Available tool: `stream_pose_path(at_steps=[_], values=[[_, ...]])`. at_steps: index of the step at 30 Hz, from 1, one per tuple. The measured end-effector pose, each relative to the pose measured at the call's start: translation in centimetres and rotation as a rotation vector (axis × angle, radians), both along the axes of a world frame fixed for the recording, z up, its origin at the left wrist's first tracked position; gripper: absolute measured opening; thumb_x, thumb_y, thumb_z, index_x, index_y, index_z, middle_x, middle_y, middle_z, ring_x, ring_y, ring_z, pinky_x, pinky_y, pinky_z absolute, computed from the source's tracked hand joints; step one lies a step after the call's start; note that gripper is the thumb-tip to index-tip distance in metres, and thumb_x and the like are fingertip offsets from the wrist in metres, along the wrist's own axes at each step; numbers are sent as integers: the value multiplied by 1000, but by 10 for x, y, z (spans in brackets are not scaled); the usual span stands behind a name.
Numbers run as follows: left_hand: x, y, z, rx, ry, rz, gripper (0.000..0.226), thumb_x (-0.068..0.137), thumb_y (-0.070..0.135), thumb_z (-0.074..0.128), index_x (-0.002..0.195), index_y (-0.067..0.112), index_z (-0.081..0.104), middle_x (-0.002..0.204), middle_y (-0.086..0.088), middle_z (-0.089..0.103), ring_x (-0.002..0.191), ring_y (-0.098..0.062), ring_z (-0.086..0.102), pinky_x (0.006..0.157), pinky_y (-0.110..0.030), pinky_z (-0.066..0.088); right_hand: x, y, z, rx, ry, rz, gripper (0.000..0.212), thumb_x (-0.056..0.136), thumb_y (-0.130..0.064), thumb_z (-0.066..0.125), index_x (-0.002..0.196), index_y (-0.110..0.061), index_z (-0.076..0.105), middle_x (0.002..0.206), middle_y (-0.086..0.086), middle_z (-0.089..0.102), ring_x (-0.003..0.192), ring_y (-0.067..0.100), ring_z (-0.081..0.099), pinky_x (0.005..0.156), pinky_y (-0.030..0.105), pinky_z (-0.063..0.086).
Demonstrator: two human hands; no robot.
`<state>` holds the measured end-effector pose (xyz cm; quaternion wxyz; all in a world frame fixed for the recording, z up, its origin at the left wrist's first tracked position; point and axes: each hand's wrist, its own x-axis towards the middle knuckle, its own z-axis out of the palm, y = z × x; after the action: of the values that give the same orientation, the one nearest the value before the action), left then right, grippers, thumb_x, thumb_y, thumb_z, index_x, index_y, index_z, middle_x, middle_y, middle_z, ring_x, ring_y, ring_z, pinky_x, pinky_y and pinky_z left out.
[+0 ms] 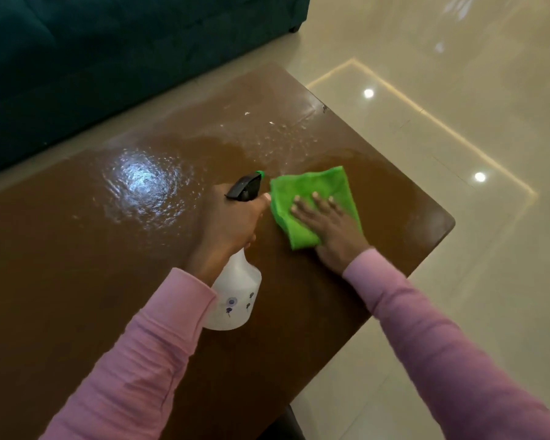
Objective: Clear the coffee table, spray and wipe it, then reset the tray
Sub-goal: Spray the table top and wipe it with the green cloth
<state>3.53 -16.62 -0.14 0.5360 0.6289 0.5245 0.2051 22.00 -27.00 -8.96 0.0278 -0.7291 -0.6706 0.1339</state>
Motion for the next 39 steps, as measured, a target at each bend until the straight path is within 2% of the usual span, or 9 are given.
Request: stream_pose_path(at_steps=[3, 7, 10, 16, 21, 25, 32, 35, 39], values=[[-7, 0, 1, 55, -4, 36, 26, 87, 26, 68, 90, 0, 66, 81, -29, 68, 34, -21, 52, 46, -39, 51, 18, -31, 3, -8, 48, 104, 83, 67, -25, 21, 149, -30, 19, 156, -12, 10, 145, 14, 0, 118, 35, -5], [-19, -14, 5, 196, -29, 12, 21, 89, 22, 66, 83, 3, 66, 67, -25, 63, 55, -38, 61, 52, -49, 54, 105, 0, 1, -10, 1, -340, 71, 86, 0, 45, 148, -25, 19, 157, -3, 16, 147, 26, 11, 118, 35, -2], [-23, -22, 2, 237, -86, -15, 19, 89, 25, 63, 79, 9, 65, 59, -13, 60, 53, -33, 60, 50, -48, 53, 98, 42, 1, -31, -21, -518, 65, 92, -11, 45, 149, -28, 20, 159, -3, 15, 148, 27, 8, 119, 39, 1], [-24, -12, -3, 254, -89, -10, 29, 82, 27, 60, 58, 15, 49, 47, 4, 42, 45, -15, 42, 48, -28, 30, -48, -27, 2, -70, 49, 20, 75, 73, -26, 22, 147, -33, 11, 156, -14, 3, 145, 16, -7, 118, 34, -10], [-25, -15, -6, 244, -125, -39, 28, 86, 32, 55, 62, 16, 52, 50, 4, 47, 46, -18, 46, 45, -36, 42, 69, -40, 3, -78, 63, -333, 72, 80, -17, 37, 144, -45, 16, 158, -6, 16, 148, 26, 11, 120, 46, 4], [-25, -19, -7, 263, -120, -41, 30, 92, 22, 59, 64, 24, 50, 51, 6, 45, 45, -11, 44, 43, -16, 33, 115, 39, 1, -33, -13, -435, 69, 88, -3, 49, 148, -24, 24, 158, 2, 18, 147, 31, 12, 119, 42, 5], [-11, 5, -7, 26, -80, 193, 21, 89, 17, 65, 77, 1, 61, 57, -15, 53, 48, -40, 51, 46, -42, 45, 149, 171, 0, 18, -4, -194, 66, 88, -3, 51, 148, -21, 30, 158, 4, 20, 146, 33, 15, 119, 37, 10], [3, 21, -3, -108, -42, 289, 18, 90, 19, 66, 87, 1, 66, 79, -29, 66, 39, -26, 48, 48, -33, 43, 151, 161, -3, -11, -31, -96, 68, 85, -6, 51, 148, -21, 29, 157, 4, 21, 146, 34, 16, 119, 41, 11], [33, 51, -3, -81, -18, 324, 12, 90, 23, 66, 87, 12, 66, 86, -20, 71, 38, -19, 50, 46, -30, 44, 163, 90, -1, -30, -16, 89, 80, 68, -21, 28, 148, -21, 23, 155, -4, 14, 145, 27, 12, 118, 42, 8]])
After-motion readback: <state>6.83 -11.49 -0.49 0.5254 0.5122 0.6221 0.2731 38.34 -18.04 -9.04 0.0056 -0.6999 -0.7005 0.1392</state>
